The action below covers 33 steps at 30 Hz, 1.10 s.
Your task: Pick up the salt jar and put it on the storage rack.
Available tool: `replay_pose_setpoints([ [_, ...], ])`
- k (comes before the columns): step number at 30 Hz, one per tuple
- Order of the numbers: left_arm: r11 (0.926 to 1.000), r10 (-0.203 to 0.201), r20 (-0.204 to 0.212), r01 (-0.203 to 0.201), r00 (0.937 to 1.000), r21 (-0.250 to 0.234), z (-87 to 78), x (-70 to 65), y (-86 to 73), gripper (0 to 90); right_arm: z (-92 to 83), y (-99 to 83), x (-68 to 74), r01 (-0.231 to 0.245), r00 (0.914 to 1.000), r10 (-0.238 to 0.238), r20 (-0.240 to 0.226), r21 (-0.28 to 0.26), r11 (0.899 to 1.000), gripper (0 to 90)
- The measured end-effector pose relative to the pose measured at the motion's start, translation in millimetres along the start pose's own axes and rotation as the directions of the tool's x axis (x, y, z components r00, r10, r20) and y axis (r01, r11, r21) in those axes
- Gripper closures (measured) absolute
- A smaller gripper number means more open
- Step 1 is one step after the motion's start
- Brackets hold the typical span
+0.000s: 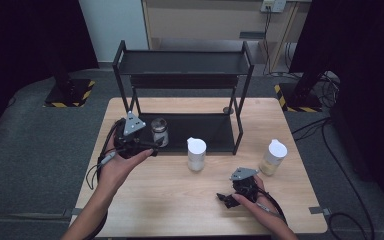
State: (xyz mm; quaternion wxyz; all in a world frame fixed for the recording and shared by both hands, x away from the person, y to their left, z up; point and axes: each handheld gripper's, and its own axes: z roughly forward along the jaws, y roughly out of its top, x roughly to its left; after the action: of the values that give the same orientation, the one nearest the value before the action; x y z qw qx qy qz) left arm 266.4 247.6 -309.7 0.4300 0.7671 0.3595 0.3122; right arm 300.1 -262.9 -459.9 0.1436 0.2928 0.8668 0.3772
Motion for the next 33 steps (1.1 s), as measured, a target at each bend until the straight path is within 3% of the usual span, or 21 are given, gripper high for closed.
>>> replay_pose_setpoints([
  [8, 0.9994, 0.032, 0.016, -0.031, 0.9994, -0.014, -16.8, -6.6, 0.3, 3.4, 0.0, 0.0, 0.0, 0.000, 1.0000, 0.000, 0.000, 0.000, 1.000, 1.0],
  [16, 0.9996, 0.025, 0.037, -0.024, 0.9990, -0.015, -21.9, -6.6, -13.1, 3.4, 0.0, 0.0, 0.0, 0.001, 1.0000, -0.001, 0.000, 0.000, 1.000, 1.0],
  [21, 0.9997, 0.025, 0.051, -0.025, 0.9984, 0.007, -21.9, -6.6, -26.5, 3.3, 0.0, 0.0, 0.0, 0.001, 1.0000, -0.001, 0.000, 0.000, 1.000, 1.0],
  [30, 0.9992, 0.003, 0.061, -0.005, 0.9981, 0.040, -13.2, 0.2, -66.1, 3.3, 0.0, 0.0, 0.0, 0.000, 1.0000, 0.000, 0.000, 0.000, 1.000, 1.0],
  [33, 0.9973, 0.025, 0.069, -0.029, 0.9973, 0.068, -7.9, -0.8, -78.0, 3.4, -0.1, -0.2, 0.6, -0.001, 1.0000, 0.001, 0.002, 0.000, 1.000, 1.0],
])
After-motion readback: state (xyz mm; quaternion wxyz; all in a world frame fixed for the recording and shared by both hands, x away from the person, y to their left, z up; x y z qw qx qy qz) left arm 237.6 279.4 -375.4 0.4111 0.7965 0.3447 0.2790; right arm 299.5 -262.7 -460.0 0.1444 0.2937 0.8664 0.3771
